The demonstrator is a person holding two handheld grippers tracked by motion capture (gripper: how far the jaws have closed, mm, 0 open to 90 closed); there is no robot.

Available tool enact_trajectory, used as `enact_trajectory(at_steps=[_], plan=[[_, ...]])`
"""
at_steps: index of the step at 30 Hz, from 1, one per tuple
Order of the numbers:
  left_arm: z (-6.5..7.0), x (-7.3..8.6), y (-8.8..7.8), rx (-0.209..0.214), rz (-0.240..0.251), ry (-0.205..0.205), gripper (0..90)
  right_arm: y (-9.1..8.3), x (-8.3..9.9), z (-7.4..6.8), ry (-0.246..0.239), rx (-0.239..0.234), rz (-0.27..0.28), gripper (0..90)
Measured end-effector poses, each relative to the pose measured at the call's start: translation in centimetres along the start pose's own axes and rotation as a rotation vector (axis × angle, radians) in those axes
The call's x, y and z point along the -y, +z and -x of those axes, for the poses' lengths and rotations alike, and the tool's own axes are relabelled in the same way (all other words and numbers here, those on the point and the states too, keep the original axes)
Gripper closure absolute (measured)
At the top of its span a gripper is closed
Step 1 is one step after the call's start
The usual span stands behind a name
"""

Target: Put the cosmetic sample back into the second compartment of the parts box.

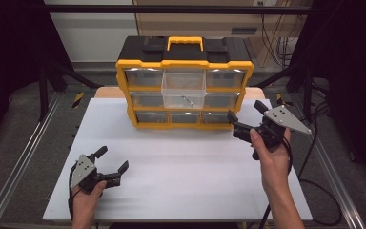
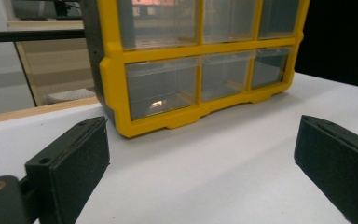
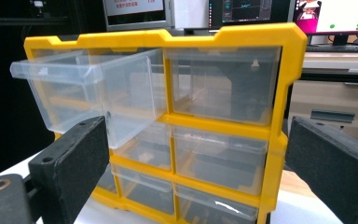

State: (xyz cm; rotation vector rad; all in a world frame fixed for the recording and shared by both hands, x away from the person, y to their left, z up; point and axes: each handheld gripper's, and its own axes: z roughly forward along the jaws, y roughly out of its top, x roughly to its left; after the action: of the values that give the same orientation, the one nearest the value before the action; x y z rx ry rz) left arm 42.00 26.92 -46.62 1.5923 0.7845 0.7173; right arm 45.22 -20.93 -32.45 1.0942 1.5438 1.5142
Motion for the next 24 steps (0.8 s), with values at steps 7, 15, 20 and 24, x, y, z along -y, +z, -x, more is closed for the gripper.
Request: enact_trajectory(at_steps=[7,15,20,24], plan=[[1.1,-1.3,0.1,0.003,-0.009,0.014,3.4,-0.5,2.0,0.5,0.002,-0.020,-0.022,9.1],[2.2,-3.5,1.0,0.027,-0.044,0.051,3.8,-0.6,4.9,0.8,0.008,-0.043,-0.059,8.9],[3.0,-5.0,2.0,0.050,-0.056,0.066,3.9,-0.6,6.6,0.7,0.009,-0.047,-0.080,6.9],[3.5,-5.9,2.6,0.064,-0.063,0.065,4.4,-0.6,7.9,0.7,0.004,-0.044,-0.090,5.7]])
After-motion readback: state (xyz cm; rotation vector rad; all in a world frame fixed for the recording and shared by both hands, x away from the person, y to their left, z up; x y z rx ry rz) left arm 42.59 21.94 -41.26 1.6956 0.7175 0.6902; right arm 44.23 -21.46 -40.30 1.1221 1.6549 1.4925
